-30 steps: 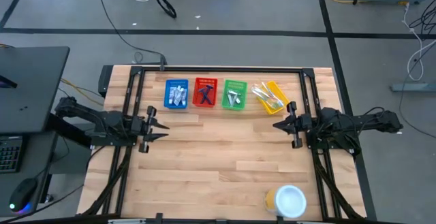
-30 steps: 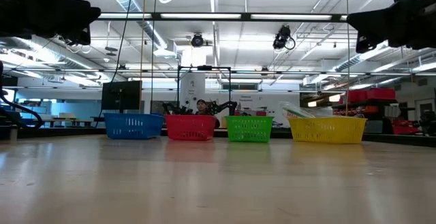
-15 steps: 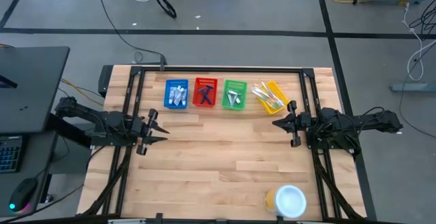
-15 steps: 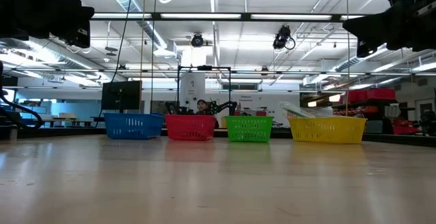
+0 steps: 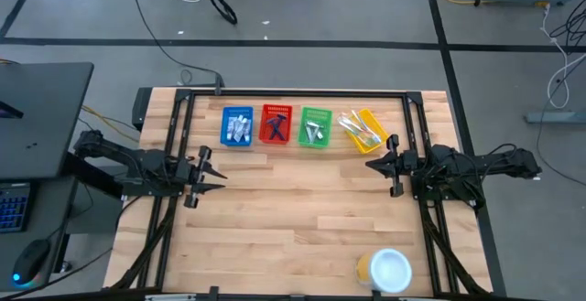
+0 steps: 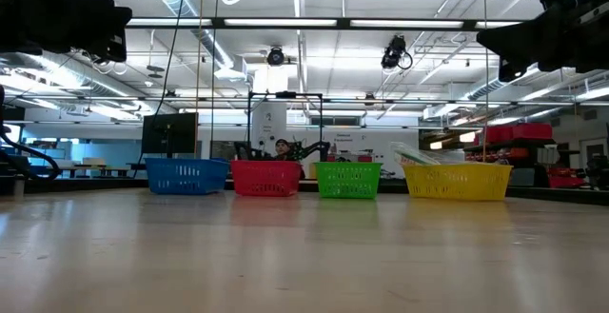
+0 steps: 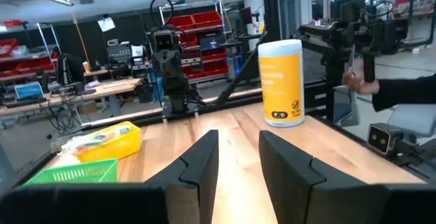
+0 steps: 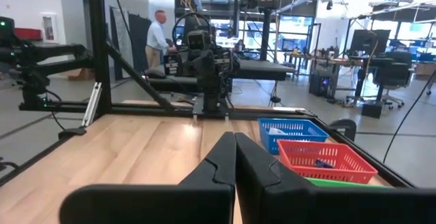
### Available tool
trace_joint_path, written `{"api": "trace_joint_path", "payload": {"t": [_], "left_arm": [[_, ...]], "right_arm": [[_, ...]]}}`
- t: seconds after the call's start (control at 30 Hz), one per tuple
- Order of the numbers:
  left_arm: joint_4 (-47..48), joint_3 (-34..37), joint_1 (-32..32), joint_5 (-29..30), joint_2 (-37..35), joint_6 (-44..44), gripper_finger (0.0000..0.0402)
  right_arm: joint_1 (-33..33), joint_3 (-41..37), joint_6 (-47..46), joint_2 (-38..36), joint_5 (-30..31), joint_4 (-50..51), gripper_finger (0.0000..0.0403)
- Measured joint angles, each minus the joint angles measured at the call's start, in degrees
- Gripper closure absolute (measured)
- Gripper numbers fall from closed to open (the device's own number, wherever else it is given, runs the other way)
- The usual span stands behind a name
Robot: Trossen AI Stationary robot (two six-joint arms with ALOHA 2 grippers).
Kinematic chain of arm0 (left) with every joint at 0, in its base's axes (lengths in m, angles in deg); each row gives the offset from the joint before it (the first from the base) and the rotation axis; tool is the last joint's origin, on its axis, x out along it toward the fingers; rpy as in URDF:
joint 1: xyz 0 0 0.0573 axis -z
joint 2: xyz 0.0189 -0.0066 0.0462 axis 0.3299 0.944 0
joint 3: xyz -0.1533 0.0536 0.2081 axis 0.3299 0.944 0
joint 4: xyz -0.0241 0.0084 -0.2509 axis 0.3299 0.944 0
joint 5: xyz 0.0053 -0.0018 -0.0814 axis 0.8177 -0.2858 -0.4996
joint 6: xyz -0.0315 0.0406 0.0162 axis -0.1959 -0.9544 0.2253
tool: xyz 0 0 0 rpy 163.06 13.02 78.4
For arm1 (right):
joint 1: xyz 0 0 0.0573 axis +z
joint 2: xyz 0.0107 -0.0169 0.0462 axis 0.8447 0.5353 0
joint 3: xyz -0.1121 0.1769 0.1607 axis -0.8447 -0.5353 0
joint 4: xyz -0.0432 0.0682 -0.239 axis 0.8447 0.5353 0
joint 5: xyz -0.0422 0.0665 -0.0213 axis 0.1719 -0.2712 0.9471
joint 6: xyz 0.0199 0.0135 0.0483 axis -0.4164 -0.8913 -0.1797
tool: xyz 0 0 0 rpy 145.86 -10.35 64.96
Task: Pick & Place Travel size toiletries
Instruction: Return to Home Position
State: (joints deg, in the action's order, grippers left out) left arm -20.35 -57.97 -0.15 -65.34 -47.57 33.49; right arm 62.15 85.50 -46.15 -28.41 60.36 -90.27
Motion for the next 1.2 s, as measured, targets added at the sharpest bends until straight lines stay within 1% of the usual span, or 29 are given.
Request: {"api": "trace_joint_path", "payload": {"t": [0.17, 1.2], "left_arm": [[0.0, 0.0, 0.0, 0.0, 0.0, 1.9, 0.0287], [0.0, 0.0, 0.0, 0.0, 0.0, 1.9, 0.0287]], "right_arm": [[0.0, 0.0, 0.8, 0.0, 0.0, 0.0, 0.0400], [0.0, 0.0, 0.2, 0.0, 0.0, 0.0, 0.0400]]}}
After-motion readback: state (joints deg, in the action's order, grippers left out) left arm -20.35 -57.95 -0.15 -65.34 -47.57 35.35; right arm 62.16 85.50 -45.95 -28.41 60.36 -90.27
